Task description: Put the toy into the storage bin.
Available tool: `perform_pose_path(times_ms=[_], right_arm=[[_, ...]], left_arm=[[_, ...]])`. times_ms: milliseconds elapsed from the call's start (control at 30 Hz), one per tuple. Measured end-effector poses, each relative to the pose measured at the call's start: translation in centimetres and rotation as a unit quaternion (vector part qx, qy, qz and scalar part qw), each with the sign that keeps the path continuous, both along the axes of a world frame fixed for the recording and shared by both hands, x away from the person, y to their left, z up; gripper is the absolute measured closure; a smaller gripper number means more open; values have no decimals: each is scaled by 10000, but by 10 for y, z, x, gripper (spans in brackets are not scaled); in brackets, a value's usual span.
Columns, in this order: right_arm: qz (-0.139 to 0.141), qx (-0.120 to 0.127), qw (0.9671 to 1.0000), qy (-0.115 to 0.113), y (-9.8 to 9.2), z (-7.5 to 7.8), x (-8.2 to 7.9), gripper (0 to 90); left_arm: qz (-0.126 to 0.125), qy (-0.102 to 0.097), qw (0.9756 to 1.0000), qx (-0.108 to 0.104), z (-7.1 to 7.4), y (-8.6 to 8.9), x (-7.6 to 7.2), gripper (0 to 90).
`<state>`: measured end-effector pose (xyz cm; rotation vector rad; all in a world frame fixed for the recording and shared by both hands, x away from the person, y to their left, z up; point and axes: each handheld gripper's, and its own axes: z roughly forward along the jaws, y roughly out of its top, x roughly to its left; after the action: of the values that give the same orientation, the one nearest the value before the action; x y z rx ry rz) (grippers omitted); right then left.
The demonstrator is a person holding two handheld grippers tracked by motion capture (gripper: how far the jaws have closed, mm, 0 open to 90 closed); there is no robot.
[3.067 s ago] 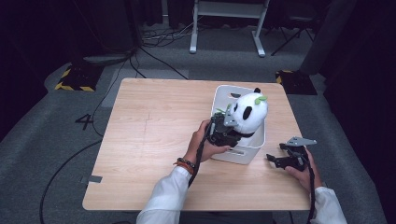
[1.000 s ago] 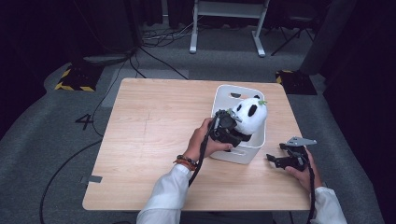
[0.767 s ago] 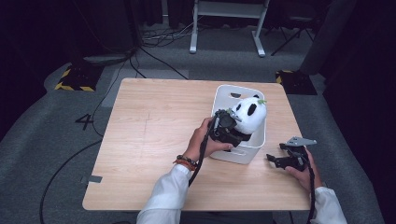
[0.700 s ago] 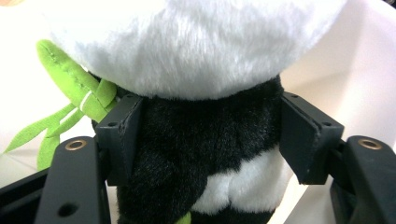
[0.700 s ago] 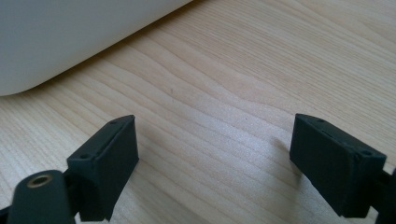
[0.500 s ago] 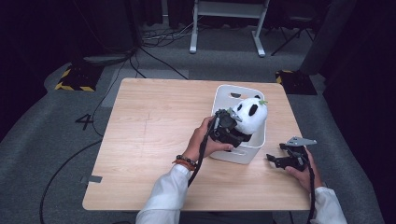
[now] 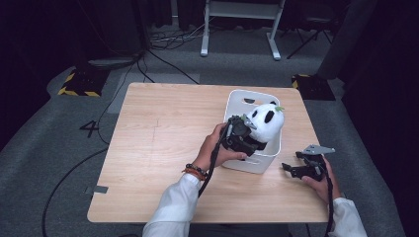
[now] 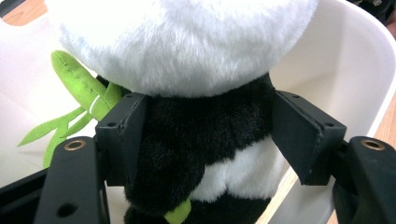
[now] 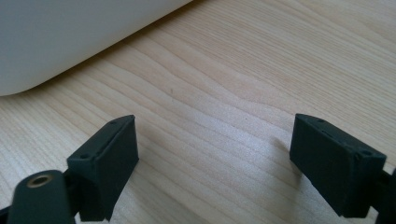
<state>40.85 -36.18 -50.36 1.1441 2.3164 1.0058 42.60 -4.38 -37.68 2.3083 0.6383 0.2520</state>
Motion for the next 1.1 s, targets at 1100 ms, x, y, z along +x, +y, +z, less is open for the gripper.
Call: perform_pose_path(times_ms=[1100], right_arm=[[-1, 1, 10000, 0, 0, 0, 0, 153]], left_arm=[[149, -750, 9971, 18, 9, 9, -17, 177]])
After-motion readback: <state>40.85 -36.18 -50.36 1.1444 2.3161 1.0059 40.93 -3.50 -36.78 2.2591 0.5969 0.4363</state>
